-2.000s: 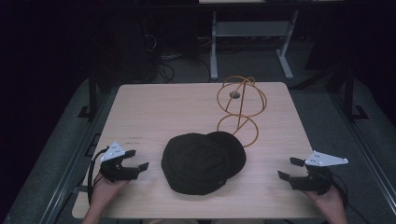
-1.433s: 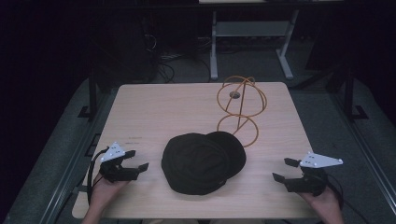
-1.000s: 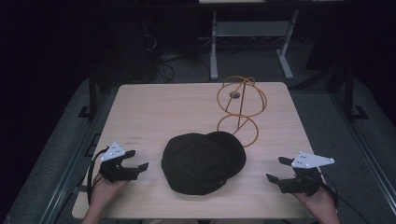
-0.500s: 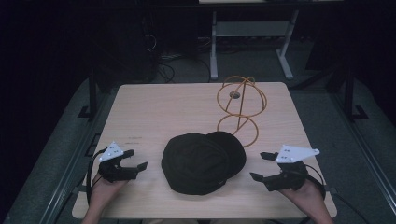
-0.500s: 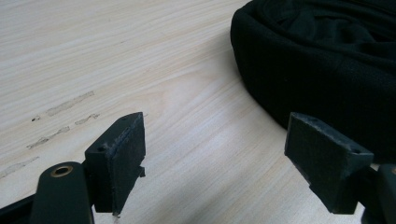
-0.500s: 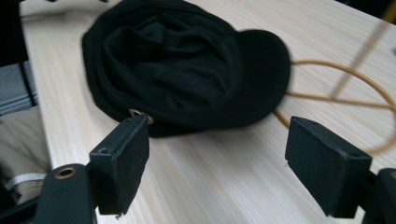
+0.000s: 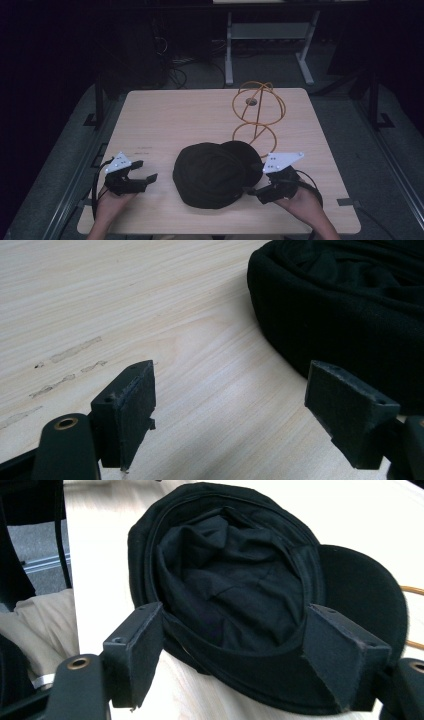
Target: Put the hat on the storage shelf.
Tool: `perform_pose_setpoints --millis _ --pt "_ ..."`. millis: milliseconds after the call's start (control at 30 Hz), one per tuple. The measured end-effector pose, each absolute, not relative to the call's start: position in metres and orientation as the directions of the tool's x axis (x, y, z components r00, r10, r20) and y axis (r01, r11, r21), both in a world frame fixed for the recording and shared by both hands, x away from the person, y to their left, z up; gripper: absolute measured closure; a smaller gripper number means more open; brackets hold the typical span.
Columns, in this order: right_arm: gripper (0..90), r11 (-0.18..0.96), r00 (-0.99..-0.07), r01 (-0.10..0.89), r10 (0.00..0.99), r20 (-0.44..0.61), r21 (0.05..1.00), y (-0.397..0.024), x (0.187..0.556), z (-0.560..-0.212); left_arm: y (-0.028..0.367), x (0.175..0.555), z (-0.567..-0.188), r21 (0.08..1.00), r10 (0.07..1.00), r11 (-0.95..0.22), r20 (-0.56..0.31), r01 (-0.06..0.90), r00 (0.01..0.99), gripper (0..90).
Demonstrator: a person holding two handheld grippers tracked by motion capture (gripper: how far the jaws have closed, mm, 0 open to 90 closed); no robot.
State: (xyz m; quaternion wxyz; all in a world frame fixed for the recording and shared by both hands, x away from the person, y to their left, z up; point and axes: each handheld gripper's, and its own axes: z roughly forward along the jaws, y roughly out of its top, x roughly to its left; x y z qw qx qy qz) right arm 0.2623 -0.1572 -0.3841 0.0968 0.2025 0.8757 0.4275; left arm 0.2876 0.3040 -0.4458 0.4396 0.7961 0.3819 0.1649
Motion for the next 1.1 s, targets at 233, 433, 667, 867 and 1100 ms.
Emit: perform_pose_setpoints --millis 233,433,667,867,1100 --pt "26.6 0.558 -0.910 0.273 0.415 0.021 0.784 -0.146 0.264 -0.382 0.303 0.287 -0.446 0.824 0.754 -0.319 -0.079 0.469 0.652 20.0" --pt "29.0 0.583 -0.920 0.262 0.391 0.018 0.769 -0.134 0.267 -0.380 0.303 0.287 -0.446 0.824 0.754 -0.319 -0.079 0.468 0.652 20.0" --pt "39.4 0.619 -0.943 0.231 0.331 0.017 0.750 -0.116 0.268 -0.382 0.303 0.287 -0.446 0.824 0.753 -0.319 -0.080 0.469 0.653 20.0" --pt "47.8 0.648 -0.956 0.210 0.292 0.016 0.732 -0.100 0.268 -0.384 0.303 0.287 -0.447 0.823 0.752 -0.319 -0.082 0.470 0.654 20.0" --pt "59.6 0.669 -0.971 0.179 0.237 0.020 0.721 -0.084 0.268 -0.388 0.302 0.288 -0.447 0.821 0.750 -0.324 -0.079 0.469 0.657 20.0"
